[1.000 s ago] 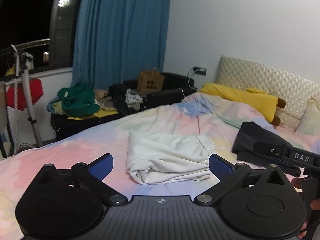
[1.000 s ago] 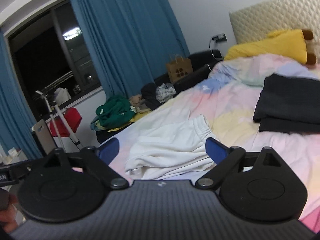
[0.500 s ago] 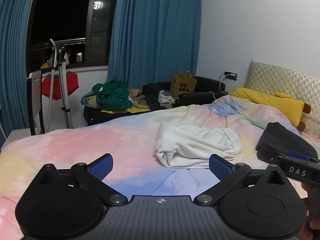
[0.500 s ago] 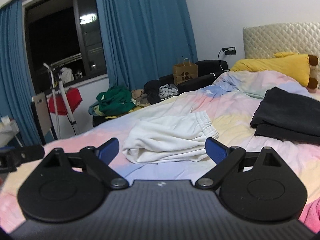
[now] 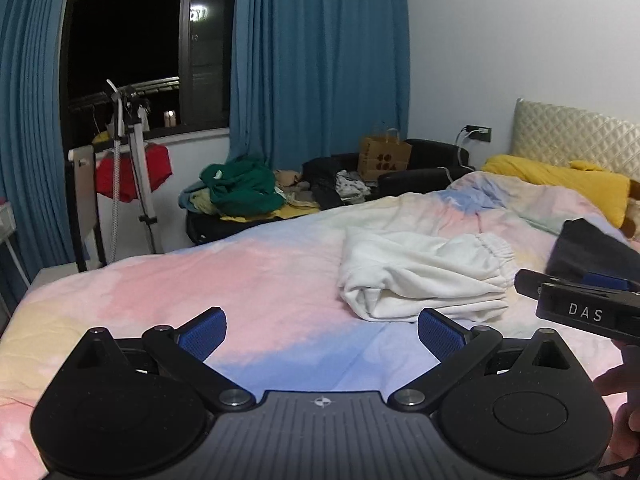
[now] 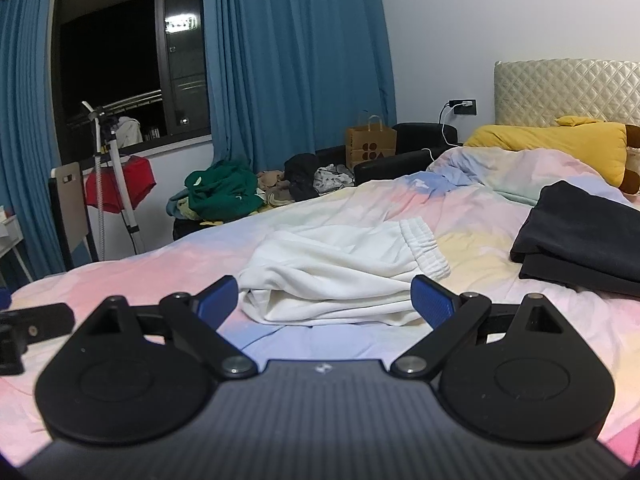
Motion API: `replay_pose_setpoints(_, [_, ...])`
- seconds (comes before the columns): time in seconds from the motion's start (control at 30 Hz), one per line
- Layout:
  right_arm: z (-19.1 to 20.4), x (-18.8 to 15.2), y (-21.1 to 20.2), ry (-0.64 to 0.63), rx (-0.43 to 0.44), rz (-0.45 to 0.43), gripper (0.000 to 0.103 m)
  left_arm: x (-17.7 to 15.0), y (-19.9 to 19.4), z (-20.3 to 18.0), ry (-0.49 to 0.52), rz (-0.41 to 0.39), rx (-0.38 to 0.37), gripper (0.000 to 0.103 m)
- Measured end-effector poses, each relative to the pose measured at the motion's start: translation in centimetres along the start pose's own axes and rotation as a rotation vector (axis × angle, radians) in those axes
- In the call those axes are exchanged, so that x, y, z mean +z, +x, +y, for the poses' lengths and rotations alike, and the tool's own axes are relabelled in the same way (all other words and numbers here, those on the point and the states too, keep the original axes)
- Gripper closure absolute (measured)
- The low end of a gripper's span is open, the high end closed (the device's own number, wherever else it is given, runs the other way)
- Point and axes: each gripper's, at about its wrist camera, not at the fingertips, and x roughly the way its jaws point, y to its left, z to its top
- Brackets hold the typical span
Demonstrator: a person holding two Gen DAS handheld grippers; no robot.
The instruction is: Fold clothes
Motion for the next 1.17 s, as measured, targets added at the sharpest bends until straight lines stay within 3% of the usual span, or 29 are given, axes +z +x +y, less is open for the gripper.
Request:
replay_pose_setpoints(0.23, [-0.4, -1.3, 2.2, 0.025, -0.003, 0.055, 0.008, -0.4, 1.2, 0.3, -0.003, 0.009, -0.017, 0.0])
replay_pose_setpoints(1.17, [0.2, -1.4, 2.0, -0.014, -0.036, 0.033, 0.008, -1.4, 1.5, -0.4, 0.011, 0.005, -0.013, 0.0])
